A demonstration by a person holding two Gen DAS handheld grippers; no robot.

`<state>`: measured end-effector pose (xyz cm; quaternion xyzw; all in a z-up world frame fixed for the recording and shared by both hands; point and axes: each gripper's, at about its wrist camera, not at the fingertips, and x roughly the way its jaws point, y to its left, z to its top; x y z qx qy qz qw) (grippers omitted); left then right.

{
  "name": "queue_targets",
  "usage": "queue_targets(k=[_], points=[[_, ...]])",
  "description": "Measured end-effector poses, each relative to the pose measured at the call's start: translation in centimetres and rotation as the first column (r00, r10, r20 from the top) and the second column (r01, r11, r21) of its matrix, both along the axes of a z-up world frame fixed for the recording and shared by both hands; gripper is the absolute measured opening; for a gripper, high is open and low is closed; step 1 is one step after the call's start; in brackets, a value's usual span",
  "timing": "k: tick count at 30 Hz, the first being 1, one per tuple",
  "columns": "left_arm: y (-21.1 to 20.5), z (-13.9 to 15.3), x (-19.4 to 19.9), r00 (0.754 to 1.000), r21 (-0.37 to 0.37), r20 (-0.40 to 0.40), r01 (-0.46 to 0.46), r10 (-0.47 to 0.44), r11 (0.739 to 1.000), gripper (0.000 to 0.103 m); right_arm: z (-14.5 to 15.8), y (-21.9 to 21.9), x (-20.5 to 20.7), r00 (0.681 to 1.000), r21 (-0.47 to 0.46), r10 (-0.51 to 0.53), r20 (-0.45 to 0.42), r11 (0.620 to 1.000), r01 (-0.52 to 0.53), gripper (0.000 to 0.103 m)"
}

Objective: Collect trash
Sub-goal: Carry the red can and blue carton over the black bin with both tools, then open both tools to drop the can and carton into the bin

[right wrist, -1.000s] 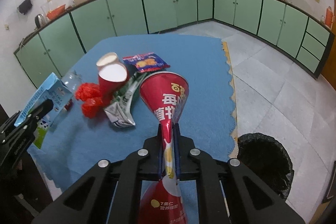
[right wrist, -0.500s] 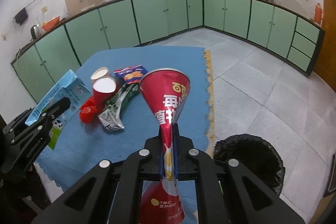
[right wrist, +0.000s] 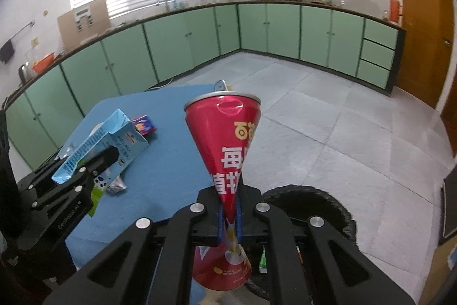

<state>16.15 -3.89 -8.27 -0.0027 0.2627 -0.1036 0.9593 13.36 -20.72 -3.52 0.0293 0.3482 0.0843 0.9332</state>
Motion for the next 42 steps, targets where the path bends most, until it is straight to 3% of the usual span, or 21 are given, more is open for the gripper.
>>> queue_targets(k=[13,27,29,30,34,39,42], points=[[-9.2,-2.0,2.9,0.986,0.013,-0.027,0.163,-0.163,0.987,0.018,-3.0,-8.0,0.3,0.983,0.008,-0.179,-0.049,0.984,0.179,0.006],[-15.8,-7.7,7.6,0.945,0.028,-0.186,0.278,-0.268,0.960,0.018,-10.3,-14.7,2.6,0.942,0.013,-0.266,-0.203,0.962,0.274,0.008],[-16.4,-8.5,8.0,0.938,0.031,-0.211,0.289,-0.277,0.957,0.019,-11.0,-15.3,2.8,0.936,0.012,-0.275,-0.219,0.959,0.284,0.011],[-16.7,-8.9,8.2,0.933,0.032,-0.222,0.298,-0.284,0.954,0.021,-11.4,-15.6,2.8,0.933,0.011,-0.279,-0.228,0.957,0.289,0.018],[-17.0,-9.1,8.2,0.929,0.028,-0.223,0.308,-0.294,0.951,0.042,-11.6,-16.6,2.5,0.926,0.009,-0.301,-0.227,0.950,0.311,0.036],[-16.8,-8.6,8.3,0.933,0.017,-0.214,0.300,-0.290,0.954,0.045,-10.9,-17.6,2.4,0.924,0.011,-0.325,-0.202,0.943,0.334,0.048],[-16.1,-7.5,7.9,0.942,0.013,-0.190,0.283,-0.275,0.959,0.047,-9.9,-17.5,1.9,0.924,-0.003,-0.341,-0.173,0.938,0.346,0.060]])
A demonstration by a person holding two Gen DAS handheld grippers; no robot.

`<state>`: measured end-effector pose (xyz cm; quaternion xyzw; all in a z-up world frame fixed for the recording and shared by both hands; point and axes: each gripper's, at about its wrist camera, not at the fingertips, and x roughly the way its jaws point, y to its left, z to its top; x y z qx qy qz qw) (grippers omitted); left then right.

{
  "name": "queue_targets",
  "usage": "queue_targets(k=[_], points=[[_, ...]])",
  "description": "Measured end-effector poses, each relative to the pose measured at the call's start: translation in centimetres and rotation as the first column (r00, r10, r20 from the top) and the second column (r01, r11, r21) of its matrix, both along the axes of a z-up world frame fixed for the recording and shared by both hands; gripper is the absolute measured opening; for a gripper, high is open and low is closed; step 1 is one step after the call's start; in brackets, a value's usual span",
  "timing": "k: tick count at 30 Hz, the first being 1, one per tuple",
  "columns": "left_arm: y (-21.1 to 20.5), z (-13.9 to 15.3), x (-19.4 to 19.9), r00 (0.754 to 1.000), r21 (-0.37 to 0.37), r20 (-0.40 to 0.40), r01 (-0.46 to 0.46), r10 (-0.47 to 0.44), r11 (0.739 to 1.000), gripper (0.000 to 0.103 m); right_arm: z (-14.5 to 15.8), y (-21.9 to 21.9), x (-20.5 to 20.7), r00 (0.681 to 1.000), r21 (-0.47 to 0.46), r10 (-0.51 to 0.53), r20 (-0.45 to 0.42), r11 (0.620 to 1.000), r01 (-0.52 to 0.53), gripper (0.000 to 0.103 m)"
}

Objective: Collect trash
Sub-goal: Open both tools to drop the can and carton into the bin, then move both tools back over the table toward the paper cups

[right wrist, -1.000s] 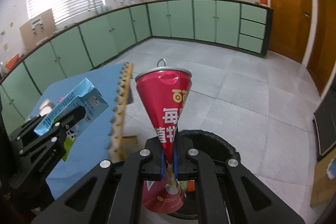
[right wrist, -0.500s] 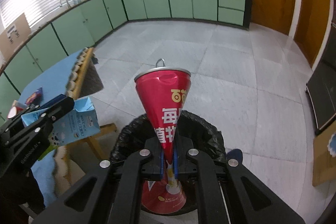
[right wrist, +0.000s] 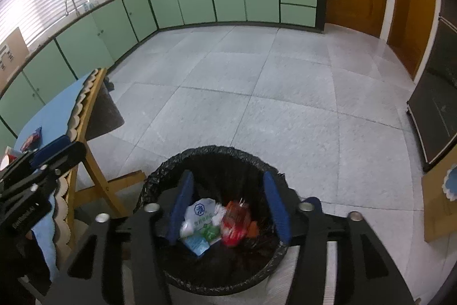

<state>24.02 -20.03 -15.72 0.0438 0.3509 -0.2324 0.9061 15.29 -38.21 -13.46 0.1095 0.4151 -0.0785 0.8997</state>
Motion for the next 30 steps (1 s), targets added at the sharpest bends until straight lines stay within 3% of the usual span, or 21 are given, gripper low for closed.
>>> queue_targets(k=[4,16,30], points=[[1.5,1.8,-0.9,0.998,-0.017,0.048,-0.031,0.032,0.999,0.049,1.9,1.3,-0.6,0.999,-0.046,0.010,0.045,0.999,-0.008,0.065],[6.5,6.2,-4.6,0.983,-0.065,0.148,-0.103,0.112,0.993,0.052,7.6,6.3,-2.9,0.981,-0.072,0.079,0.178,0.995,-0.067,0.070],[14.8,8.5,-7.0,0.944,-0.084,0.213,-0.238,0.251,0.968,0.053,10.0,15.3,-3.0,0.946,-0.099,0.192,0.261,0.980,-0.171,0.070]])
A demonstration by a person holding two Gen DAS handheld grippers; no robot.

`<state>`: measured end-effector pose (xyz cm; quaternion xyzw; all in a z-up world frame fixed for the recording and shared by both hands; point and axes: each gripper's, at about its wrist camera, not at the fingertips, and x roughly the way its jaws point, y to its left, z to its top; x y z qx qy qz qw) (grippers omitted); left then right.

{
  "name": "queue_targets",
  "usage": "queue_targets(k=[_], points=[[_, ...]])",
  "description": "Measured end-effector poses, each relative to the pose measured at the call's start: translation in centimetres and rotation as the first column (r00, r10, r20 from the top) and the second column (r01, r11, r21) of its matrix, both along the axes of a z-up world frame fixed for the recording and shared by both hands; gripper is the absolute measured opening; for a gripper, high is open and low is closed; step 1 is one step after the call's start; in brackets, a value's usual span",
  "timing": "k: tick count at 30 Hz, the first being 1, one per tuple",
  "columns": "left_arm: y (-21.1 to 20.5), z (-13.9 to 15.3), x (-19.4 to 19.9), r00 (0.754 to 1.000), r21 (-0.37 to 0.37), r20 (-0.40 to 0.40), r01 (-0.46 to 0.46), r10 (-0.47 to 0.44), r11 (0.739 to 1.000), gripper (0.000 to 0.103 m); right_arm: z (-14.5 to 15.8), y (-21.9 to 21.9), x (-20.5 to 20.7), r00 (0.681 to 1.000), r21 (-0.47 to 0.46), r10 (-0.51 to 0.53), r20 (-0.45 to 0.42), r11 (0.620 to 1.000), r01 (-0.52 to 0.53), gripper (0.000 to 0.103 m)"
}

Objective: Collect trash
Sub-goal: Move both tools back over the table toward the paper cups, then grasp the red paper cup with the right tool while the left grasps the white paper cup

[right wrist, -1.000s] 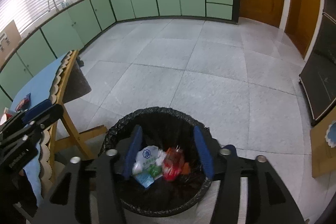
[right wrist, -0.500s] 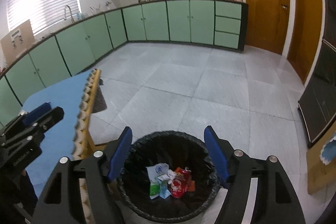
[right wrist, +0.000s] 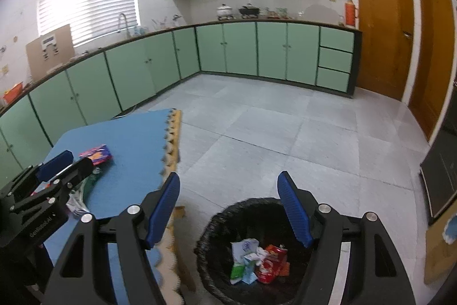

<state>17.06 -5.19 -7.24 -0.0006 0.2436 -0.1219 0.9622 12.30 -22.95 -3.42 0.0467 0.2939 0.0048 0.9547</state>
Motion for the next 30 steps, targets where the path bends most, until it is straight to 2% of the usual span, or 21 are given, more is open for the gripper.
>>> queue_targets(k=[6,12,19,30], points=[[4.4,0.0,-0.4,0.996,-0.012,0.003,-0.088,0.088,0.996,0.053,0.1,4.3,0.3,0.996,-0.008,0.076,0.050,0.997,-0.076,0.070],[9.4,-0.9,-1.0,0.981,0.006,-0.005,-0.193,0.193,0.981,0.053,-1.4,9.5,1.5,0.985,-0.022,0.165,0.045,0.986,-0.164,0.071],[16.3,-3.2,-1.8,0.940,0.054,-0.037,-0.336,0.338,0.940,0.053,-3.8,14.8,2.9,0.965,-0.031,0.262,0.022,0.965,-0.261,0.071],[21.5,-4.7,-2.0,0.897,0.057,-0.064,-0.433,0.436,0.899,0.053,-6.4,21.7,5.2,0.920,-0.021,0.391,0.018,0.920,-0.391,0.071]])
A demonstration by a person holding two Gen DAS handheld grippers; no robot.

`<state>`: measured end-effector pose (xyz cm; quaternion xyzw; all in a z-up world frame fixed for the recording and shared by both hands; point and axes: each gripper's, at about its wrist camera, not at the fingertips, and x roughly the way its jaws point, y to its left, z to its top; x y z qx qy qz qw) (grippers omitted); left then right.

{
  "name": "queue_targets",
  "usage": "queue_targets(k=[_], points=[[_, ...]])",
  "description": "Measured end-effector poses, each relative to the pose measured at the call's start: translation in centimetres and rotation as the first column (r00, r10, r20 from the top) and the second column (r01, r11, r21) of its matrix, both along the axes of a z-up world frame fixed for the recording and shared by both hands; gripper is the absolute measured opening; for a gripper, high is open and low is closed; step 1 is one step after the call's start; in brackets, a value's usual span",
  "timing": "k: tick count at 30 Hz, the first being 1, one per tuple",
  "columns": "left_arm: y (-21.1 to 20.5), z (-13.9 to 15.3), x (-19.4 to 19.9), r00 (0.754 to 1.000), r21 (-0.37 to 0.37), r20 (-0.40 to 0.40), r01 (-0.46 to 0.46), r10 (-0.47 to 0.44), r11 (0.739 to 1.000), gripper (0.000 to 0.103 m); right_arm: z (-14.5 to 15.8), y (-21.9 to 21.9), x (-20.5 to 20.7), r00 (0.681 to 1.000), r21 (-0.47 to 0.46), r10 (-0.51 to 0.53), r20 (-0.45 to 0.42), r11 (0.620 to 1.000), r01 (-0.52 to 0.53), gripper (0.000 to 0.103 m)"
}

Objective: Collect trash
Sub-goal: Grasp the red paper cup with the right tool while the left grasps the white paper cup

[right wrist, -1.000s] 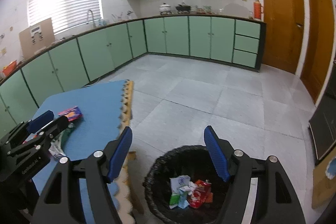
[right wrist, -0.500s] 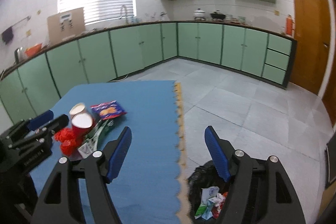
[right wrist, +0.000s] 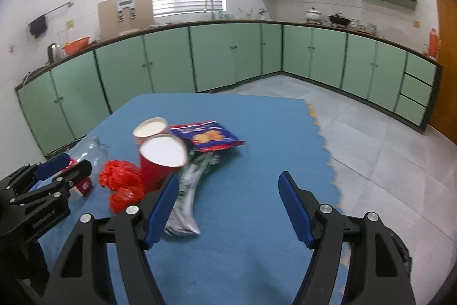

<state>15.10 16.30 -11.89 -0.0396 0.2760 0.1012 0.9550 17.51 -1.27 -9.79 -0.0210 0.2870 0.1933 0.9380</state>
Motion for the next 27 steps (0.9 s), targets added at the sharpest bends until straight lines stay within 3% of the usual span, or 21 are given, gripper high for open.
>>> queue_targets(k=[10,20,22,24,27], points=[[3.0,0.0,0.1,0.998,0.002,0.003,-0.057,0.057,0.998,0.053,-0.1,4.8,2.3,0.996,-0.004,0.086,-0.030,0.996,-0.087,0.075],[3.8,0.0,0.5,0.999,-0.016,0.005,-0.051,0.052,0.999,0.053,-1.2,6.9,4.2,0.992,-0.013,0.093,-0.083,0.995,-0.095,0.074],[3.6,-0.2,0.4,0.999,-0.019,0.008,-0.050,0.050,0.999,0.053,-1.2,7.1,4.4,0.990,-0.007,0.104,-0.094,0.994,-0.105,0.060],[3.6,-0.1,0.5,0.999,-0.020,0.009,-0.049,0.050,0.999,0.053,-1.3,7.0,4.5,0.988,-0.004,0.110,-0.108,0.994,-0.111,0.052],[3.7,0.0,0.6,0.999,-0.024,0.009,-0.050,0.051,0.998,0.053,-1.2,6.9,4.3,0.988,0.003,0.118,-0.104,0.993,-0.119,0.052]])
